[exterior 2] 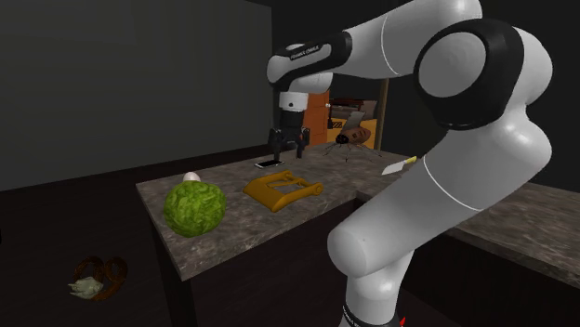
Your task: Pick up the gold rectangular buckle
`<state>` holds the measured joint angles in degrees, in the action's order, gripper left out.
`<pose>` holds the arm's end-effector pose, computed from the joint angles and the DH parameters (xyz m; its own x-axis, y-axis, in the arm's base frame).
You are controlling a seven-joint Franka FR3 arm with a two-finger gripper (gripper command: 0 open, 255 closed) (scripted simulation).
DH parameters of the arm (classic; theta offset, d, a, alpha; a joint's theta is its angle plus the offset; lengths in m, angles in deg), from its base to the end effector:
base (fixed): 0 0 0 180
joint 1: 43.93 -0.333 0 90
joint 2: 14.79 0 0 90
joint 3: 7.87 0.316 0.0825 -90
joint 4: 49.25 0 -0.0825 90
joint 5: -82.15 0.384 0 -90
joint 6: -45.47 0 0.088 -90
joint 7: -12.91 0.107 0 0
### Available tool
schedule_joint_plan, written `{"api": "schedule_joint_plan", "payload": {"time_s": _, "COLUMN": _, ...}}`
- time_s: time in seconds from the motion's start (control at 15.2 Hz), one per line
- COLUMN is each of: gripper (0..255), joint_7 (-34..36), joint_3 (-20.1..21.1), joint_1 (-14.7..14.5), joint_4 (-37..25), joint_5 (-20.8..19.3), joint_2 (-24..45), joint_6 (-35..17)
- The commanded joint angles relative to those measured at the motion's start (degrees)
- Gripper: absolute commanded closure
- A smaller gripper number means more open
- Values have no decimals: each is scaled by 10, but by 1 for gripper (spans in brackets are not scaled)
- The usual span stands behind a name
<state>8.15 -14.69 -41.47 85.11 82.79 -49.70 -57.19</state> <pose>0.3681 -0.0664 0.5541 0.9962 -0.0636 0.0587 -0.0592 -0.9955 -0.0743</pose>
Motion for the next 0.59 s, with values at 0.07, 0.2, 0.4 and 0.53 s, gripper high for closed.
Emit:
{"api": "schedule_joint_plan", "payload": {"time_s": 0.07, "gripper": 0, "joint_7": -26, "joint_3": -20, "joint_1": 8, "joint_4": 2, "joint_5": -15, "joint_2": 44, "joint_6": -40}}
{"api": "schedule_joint_plan", "payload": {"time_s": 0.2, "gripper": 0, "joint_7": -41, "joint_3": -32, "joint_1": 13, "joint_4": 1, "joint_5": -24, "joint_2": 75, "joint_6": -66}}
{"api": "schedule_joint_plan", "payload": {"time_s": 0.4, "gripper": 0, "joint_7": -65, "joint_3": -50, "joint_1": 20, "joint_4": -6, "joint_5": -34, "joint_2": 124, "joint_6": -102}}
{"api": "schedule_joint_plan", "payload": {"time_s": 0.53, "gripper": 0, "joint_7": -77, "joint_3": -59, "joint_1": 23, "joint_4": -12, "joint_5": -38, "joint_2": 151, "joint_6": -120}}
